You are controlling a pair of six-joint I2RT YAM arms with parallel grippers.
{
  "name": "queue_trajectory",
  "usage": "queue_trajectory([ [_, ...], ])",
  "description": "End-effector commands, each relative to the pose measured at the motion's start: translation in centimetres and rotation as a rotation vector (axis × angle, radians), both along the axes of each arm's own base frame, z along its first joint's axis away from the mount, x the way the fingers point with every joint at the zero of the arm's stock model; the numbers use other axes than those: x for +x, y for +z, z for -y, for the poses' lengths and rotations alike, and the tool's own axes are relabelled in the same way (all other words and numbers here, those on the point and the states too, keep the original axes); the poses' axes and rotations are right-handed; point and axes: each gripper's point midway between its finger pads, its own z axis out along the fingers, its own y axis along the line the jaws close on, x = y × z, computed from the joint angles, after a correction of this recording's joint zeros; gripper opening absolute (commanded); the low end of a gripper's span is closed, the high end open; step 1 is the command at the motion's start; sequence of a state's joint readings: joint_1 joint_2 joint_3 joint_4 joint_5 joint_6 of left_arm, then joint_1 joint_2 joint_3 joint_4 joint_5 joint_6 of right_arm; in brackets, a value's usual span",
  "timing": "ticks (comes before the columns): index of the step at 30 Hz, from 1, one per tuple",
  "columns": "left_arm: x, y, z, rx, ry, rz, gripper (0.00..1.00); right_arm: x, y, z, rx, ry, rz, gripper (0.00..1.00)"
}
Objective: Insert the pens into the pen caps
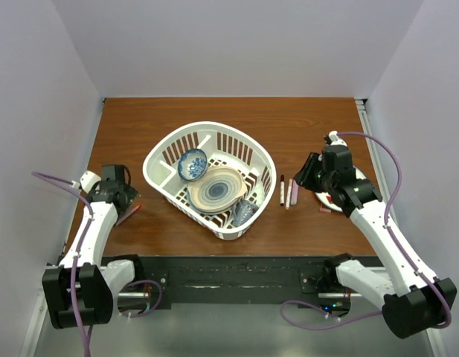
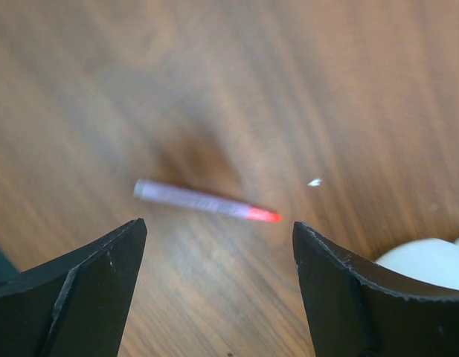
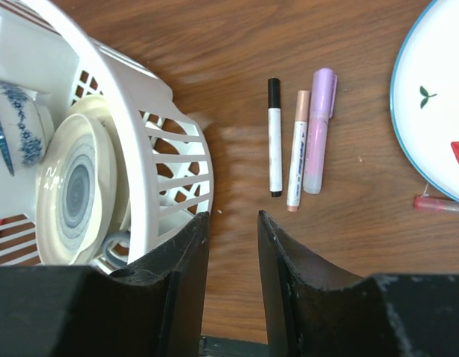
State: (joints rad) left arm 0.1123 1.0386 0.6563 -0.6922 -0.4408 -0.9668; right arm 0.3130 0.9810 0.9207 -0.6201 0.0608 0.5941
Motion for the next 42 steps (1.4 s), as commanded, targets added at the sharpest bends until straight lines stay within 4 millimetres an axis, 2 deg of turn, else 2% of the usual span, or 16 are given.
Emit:
queue_trajectory([
  [1,3.6,4.5,-2.3,0.218,-0.189,0.116,0.85,0.2,1.0,-0.9,0.029,0.055,0.041,0.37],
  [7,6.2,10.2,-4.4,0.558,-0.443,0.145,0.84,0.1,2.2,-1.1,-0.005,0.113,0.055,0.38],
  [9,6.4,13.1,-5.6,0.641,-0.427,0.117,0.84,-0.1,2.4,-1.3,0.001,0.132,0.055,0.38],
  [14,6.9,17.4,-8.1,0.818,-0.429,-0.014,0.89,-0.4,2.4,-1.9,0.021,0.17,0.069,0.4],
  [18,7.4,16.7,-7.9,0.832,-0.556,-0.133,0.87,-0.7,2.5,-1.7,0.007,0.177,0.051,0.4],
  [21,6.9,17.3,-8.2,0.732,-0.312,0.05,0.9,-0.7,2.7,-1.9,0.017,0.18,0.062,0.4],
  [22,7.0,17.9,-7.2,0.632,-0.224,0.212,0.91,-0.7,2.8,-1.8,0.014,0.177,0.066,0.4],
  [25,7.4,16.6,-4.4,0.381,-0.115,0.462,0.87,-0.7,2.9,-1.6,0.003,0.178,0.065,0.41],
  [27,6.9,13.8,-3.4,0.277,-0.088,0.455,0.83,-0.9,3.2,-1.7,0.007,0.179,0.068,0.4],
  [28,6.6,12.6,-3.1,0.177,0.033,0.483,0.81,-0.9,3.4,-1.6,0.008,0.179,0.074,0.4],
  [29,4.3,9.9,-3.5,0.155,0.11,0.366,0.8,-1.0,3.5,-1.6,0.011,0.18,0.079,0.41],
  [30,3.2,8.1,-3.8,0.141,0.167,0.292,0.8,-1.1,3.7,-1.6,0.012,0.178,0.088,0.41],
  [32,-0.1,5.7,-4.3,0.132,0.321,0.177,0.8,-1.0,3.9,-1.5,0.014,0.174,0.103,0.41],
  [35,-1.9,3.4,-4.1,0.107,0.385,0.106,0.86,-1.0,3.9,-1.6,0.014,0.178,0.105,0.41],
  [40,-2.6,-0.1,-2.0,-0.029,0.424,0.069,0.88,-0.9,3.6,-2.2,0.035,0.199,0.085,0.41],
  [42,-4.8,-2.1,-1.4,-0.061,0.512,-0.016,0.88,-0.9,3.3,-2.3,0.037,0.201,0.08,0.42],
])
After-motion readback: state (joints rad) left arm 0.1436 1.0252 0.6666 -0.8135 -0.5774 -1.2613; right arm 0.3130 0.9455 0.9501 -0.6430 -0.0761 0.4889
